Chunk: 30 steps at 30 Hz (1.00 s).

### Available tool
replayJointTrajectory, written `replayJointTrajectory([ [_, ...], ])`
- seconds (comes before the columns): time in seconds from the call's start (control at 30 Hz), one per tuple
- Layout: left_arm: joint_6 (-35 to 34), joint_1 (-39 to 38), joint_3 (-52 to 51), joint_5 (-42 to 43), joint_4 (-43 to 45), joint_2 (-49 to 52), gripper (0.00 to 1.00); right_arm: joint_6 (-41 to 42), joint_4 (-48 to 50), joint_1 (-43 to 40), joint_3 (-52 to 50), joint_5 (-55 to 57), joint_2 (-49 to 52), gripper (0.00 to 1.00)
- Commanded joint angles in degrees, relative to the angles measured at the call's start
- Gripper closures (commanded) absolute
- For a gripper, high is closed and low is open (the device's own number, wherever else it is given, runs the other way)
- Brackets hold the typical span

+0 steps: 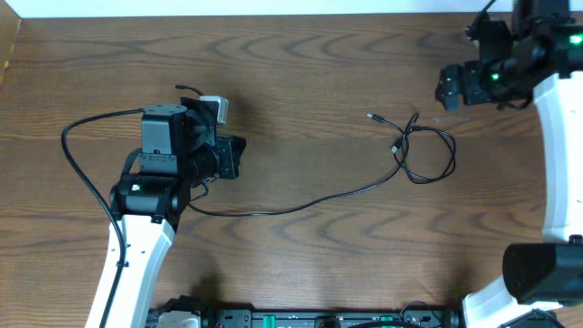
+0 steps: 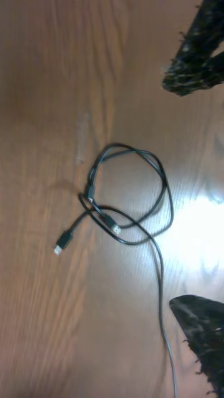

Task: Untangle cables
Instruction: 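Return the right gripper and grasp the black cable tangle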

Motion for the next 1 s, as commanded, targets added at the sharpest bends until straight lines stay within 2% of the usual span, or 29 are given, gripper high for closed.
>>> replayJointTrajectory([
  [0.0,1.18,-0.13,-0.59,0.92,0.15,0.02,0.83,3.63,7.28,2.71,-8.00,7.93,-4.96,0.01],
  [0.13,1.20,-0.13,-0.59,0.92,0.37,0.02,0.83,5.11,17.20,3.69,-19.65,7.08,-8.85,0.01],
  [0.43,1.62,-0.13,-0.59,0.92,0.39,0.02,0.83,6.01,23.65,5.40,-35.01,5.01,-9.22,0.01],
  [0.67,1.86,-0.13,-0.59,0.92,0.42,0.02,0.83,5.95,27.21,8.81,-41.86,1.88,-9.22,0.01],
  [0.97,1.86,-0.13,-0.59,0.92,0.39,0.02,0.83,7.23,35.36,8.96,-49.81,2.29,-9.18,0.01],
])
